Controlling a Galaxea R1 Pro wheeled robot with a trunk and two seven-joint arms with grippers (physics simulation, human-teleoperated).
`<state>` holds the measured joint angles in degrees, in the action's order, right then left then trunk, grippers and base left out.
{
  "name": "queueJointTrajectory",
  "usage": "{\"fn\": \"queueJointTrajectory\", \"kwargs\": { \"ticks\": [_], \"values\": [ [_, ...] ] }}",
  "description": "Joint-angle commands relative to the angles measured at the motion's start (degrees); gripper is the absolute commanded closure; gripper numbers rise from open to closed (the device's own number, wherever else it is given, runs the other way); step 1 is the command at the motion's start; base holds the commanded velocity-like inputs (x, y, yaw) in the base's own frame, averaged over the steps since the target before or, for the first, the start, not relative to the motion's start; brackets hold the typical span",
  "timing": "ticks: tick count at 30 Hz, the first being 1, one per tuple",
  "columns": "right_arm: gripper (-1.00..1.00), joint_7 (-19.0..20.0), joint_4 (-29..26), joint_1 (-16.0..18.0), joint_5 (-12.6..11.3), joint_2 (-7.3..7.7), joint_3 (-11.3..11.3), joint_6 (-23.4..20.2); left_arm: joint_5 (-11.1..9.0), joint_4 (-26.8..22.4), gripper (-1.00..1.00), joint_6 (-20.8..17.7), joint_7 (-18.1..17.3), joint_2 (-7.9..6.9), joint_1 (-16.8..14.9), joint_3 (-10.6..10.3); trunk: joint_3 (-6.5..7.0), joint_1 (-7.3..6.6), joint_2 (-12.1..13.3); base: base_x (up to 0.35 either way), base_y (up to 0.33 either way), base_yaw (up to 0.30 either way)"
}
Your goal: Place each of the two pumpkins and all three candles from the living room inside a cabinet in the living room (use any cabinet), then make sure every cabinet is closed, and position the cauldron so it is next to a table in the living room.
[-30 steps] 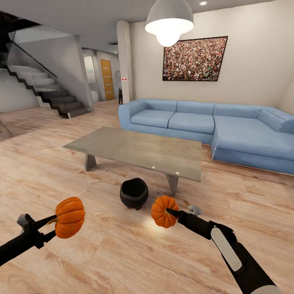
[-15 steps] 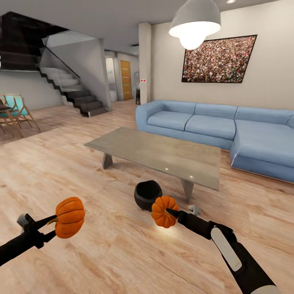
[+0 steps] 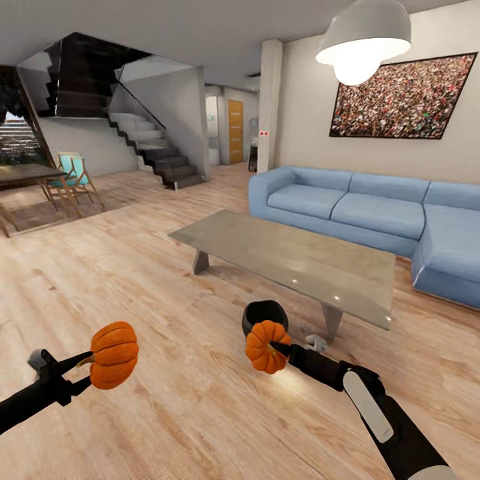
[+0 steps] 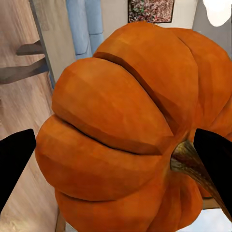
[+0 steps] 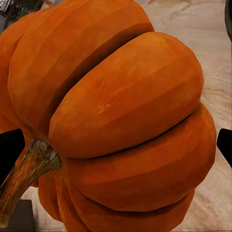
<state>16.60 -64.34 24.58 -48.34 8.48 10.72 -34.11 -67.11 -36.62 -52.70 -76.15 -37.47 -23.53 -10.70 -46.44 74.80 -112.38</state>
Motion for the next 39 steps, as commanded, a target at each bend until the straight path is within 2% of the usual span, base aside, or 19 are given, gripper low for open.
{"fn": "queueJointTrajectory", "kwargs": {
  "ticks": [1,6,10,14,20,28,39],
  "values": [
    [1.0,-0.09,-0.06,0.03,-0.5,0.0,0.03,-0.76,-0.57,0.06,1.0,-0.65,-0.24,-0.06,-0.11,-0.29,0.14,-0.24,0.39,0.0,0.0,0.272],
    [1.0,-0.23,-0.05,0.03,-0.54,-0.04,0.15,-1.38,-0.56,0.12,1.0,-0.65,-0.15,-0.06,-0.11,-0.29,1.03,-1.33,2.39,0.0,0.0,0.272],
    [1.0,-0.95,-0.08,0.03,-0.5,-0.09,0.33,-2.62,-0.58,0.14,1.0,-0.65,-0.17,-0.06,-0.11,-0.29,1.03,-1.33,2.39,0.0,0.0,0.273],
    [1.0,-1.2,-0.06,0.03,-0.42,-0.09,2.36,-3.31,-0.65,0.14,1.0,-0.52,-0.4,-0.03,-0.11,-0.29,1.03,-1.33,2.39,0.0,0.0,0.273],
    [1.0,-0.75,-0.52,0.03,-0.45,0.2,2.92,-3.39,-0.65,0.14,1.0,-0.48,-0.25,0.02,-0.11,-0.42,1.03,-1.33,2.39,0.015,0.0,0.211],
    [1.0,-0.52,-0.61,0.03,-0.44,0.31,3.02,-3.19,-0.57,0.14,1.0,-0.48,-0.23,0.2,-0.11,-0.37,1.03,-1.33,2.39,0.284,0.0,0.041],
    [1.0,-0.93,-0.62,0.03,-0.35,0.14,3.16,-3.22,-0.56,0.14,1.0,-0.48,-0.23,0.2,-0.11,-0.42,1.03,-1.33,2.39,0.34,0.0,0.253]
  ]
}}
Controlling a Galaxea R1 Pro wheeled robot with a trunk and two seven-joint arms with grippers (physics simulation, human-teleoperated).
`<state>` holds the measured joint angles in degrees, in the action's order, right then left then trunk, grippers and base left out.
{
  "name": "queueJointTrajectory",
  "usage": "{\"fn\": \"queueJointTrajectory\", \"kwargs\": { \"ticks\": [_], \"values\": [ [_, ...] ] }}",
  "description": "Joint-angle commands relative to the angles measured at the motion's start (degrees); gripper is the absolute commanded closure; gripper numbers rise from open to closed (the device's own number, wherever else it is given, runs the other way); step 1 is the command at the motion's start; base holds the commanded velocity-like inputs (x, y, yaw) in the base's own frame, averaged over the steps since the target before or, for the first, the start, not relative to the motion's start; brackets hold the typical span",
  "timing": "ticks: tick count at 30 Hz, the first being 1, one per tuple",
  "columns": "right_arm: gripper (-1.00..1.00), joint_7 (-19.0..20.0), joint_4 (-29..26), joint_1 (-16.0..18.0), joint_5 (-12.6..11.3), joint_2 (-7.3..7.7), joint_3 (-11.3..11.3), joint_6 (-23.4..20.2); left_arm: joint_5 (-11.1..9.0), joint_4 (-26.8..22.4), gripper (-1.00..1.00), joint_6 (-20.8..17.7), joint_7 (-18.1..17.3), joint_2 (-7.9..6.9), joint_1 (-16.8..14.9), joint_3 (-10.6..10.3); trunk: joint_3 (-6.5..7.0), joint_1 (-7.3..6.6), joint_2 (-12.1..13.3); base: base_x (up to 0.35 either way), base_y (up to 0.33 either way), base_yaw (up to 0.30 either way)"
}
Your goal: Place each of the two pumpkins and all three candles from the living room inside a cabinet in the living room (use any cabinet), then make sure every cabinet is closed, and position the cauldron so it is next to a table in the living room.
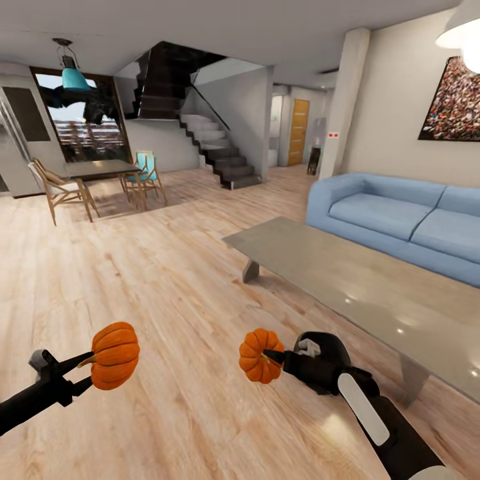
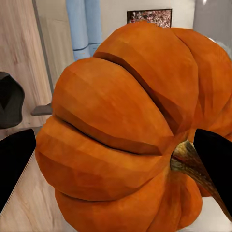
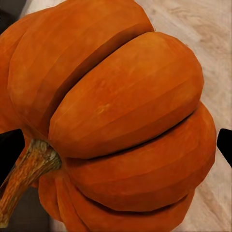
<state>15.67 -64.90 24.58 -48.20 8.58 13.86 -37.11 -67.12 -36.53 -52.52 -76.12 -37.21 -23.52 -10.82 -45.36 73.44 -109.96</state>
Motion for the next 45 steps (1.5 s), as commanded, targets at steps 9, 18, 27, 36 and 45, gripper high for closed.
{"fn": "queueJointTrajectory", "kwargs": {
  "ticks": [9,18,27,36,45],
  "values": [
    [1.0,-0.11,-0.05,0.03,-0.46,-0.1,0.03,-0.24,-0.59,0.06,1.0,-0.65,-0.26,-0.06,-0.12,-0.29,-0.05,0.03,-0.03,0.227,0.0,0.275],
    [1.0,-0.16,-0.05,0.03,-0.4,-0.14,0.65,-0.32,-0.58,0.06,1.0,-0.65,-0.26,-0.06,-0.12,-0.33,-0.05,0.03,-0.03,0.005,0.0,0.275],
    [1.0,-0.2,0.03,0.03,-0.46,-0.14,2.55,-0.18,-0.64,0.06,1.0,-0.57,-0.42,0.0,-0.12,-0.34,-0.05,0.03,-0.03,0.0,0.0,0.275],
    [1.0,-0.04,-0.02,0.03,-0.5,0.03,2.52,-0.1,-0.56,0.06,1.0,-0.58,-0.26,0.03,-0.12,-0.34,1.03,-1.29,2.38,0.0,0.0,0.257],
    [1.0,0.05,0.01,0.03,-0.56,-0.03,2.41,0.19,-0.49,0.06,1.0,-0.64,-0.13,0.03,-0.12,-0.4,2.64,-3.27,5.99,0.0,0.0,0.064]
  ]
}}
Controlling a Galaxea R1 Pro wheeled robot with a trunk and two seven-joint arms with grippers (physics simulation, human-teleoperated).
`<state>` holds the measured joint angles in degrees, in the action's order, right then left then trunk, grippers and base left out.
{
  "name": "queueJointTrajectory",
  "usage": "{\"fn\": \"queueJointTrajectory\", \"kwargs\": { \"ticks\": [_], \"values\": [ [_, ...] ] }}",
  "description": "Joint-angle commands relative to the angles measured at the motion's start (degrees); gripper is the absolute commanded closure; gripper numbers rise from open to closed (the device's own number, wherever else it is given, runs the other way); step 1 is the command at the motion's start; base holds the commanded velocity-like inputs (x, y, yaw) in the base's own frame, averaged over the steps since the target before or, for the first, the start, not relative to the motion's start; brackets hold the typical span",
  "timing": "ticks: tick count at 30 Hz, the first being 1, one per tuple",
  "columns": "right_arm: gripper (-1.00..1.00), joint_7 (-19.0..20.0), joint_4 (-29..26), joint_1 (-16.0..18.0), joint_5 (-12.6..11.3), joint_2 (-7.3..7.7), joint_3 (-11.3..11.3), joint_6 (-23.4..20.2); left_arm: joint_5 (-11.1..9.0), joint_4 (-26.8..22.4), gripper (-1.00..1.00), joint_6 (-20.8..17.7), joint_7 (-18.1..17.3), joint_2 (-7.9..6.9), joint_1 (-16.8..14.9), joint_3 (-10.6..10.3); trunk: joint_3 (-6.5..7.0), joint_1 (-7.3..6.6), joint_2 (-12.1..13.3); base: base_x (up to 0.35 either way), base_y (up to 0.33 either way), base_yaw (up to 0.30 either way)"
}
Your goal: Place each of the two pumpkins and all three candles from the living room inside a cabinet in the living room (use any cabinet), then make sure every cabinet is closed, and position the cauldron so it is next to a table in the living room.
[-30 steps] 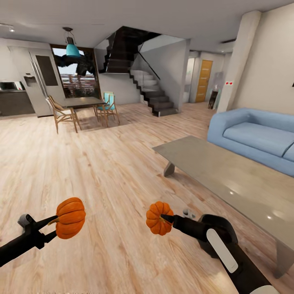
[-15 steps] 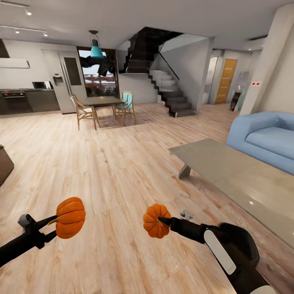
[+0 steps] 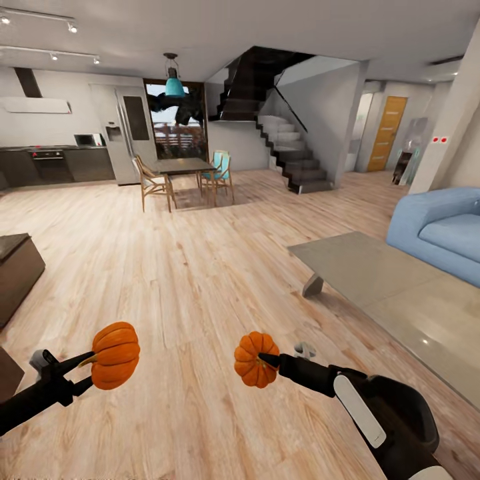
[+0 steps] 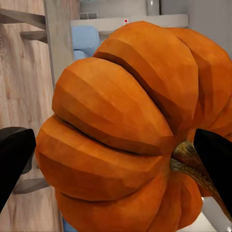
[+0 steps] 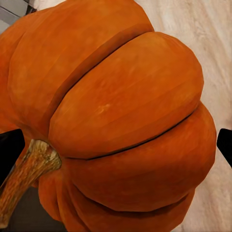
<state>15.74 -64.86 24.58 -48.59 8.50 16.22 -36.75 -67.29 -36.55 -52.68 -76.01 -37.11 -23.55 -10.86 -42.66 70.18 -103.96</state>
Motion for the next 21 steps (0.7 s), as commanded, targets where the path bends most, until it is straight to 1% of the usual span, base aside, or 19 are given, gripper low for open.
{"fn": "queueJointTrajectory", "kwargs": {
  "ticks": [1,21],
  "values": [
    [1.0,-0.03,-0.02,0.03,-0.14,0.04,0.05,-0.17,-0.33,0.07,1.0,-0.47,-0.22,-0.07,-0.09,-0.37,0.13,-0.23,0.39,0.0,0.0,0.211],
    [1.0,-0.06,-0.05,0.03,-0.13,0.02,0.13,-0.16,-0.36,0.07,1.0,-0.47,0.07,-0.07,-0.09,-0.48,3.72,-4.62,8.41,0.0,0.0,0.27]
  ]
}}
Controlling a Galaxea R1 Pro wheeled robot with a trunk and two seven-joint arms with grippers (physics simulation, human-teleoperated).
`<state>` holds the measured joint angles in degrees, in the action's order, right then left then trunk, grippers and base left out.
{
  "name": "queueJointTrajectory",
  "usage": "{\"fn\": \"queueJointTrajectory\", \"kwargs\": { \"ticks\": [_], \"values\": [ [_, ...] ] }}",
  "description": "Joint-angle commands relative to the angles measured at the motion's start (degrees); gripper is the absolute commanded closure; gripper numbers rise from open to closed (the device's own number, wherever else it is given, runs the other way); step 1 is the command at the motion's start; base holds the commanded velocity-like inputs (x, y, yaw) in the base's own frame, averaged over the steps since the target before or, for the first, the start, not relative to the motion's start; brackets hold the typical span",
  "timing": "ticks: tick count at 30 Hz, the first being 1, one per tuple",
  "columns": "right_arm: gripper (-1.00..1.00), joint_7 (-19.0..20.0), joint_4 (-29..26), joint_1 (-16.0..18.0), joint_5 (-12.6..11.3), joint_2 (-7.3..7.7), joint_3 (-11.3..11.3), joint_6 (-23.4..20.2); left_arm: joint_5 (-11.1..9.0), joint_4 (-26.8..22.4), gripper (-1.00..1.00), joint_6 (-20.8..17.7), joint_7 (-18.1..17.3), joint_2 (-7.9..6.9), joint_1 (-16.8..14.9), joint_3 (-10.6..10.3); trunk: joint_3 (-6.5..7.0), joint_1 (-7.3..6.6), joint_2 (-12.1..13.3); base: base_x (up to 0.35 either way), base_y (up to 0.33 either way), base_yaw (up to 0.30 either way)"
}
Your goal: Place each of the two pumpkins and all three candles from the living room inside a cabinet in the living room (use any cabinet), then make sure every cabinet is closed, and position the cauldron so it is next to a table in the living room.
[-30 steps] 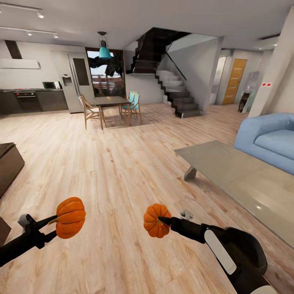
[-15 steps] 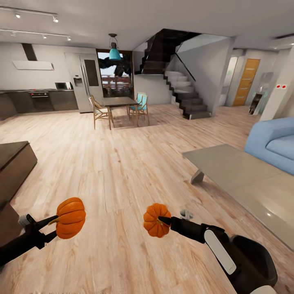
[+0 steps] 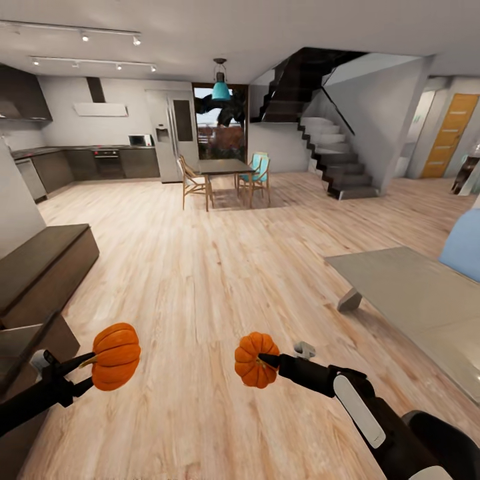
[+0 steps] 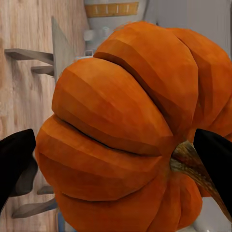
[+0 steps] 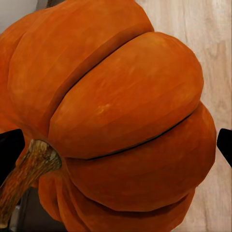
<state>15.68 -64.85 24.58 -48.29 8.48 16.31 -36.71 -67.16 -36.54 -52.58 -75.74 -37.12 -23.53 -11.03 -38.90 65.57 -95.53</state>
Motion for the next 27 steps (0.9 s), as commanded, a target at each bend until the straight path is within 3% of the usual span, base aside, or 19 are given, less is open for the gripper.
{"fn": "queueJointTrajectory", "kwargs": {
  "ticks": [1,27],
  "values": [
    [1.0,0.01,-0.06,0.03,-0.44,0.05,0.04,-0.2,-0.5,0.06,1.0,-0.55,-0.2,-0.06,-0.11,-0.31,0.13,-0.23,0.39,0.0,0.0,0.274],
    [1.0,0.3,-0.11,0.03,-0.48,0.31,-0.05,-0.2,-0.1,0.06,1.0,-0.07,-0.03,-0.02,-0.11,-0.42,4.8,-5.94,10.81,0.0,0.0,0.274]
  ]
}}
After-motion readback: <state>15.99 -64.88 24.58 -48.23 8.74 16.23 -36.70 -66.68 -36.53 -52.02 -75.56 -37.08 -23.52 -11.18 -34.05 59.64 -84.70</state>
